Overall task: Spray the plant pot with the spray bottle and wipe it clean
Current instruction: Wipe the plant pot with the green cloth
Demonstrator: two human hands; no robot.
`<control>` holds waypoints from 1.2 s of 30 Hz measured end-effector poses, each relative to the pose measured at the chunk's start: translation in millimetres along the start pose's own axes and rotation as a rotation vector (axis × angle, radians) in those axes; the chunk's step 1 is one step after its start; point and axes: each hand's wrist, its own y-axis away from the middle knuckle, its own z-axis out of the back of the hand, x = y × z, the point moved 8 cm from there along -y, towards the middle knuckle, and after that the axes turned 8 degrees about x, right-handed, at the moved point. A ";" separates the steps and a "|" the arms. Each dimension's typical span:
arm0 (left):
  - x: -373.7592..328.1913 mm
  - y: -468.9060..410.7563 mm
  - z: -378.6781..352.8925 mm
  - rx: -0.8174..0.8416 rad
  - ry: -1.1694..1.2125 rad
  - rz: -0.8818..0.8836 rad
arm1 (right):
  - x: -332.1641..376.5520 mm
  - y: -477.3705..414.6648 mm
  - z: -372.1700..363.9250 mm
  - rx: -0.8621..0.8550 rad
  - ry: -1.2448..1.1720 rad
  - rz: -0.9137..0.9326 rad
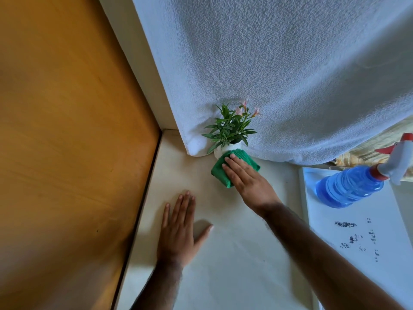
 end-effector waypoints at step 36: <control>-3.7 0.3 6.5 -0.034 -0.026 -0.007 | -32.8 7.6 -0.9 -0.024 -0.163 -0.191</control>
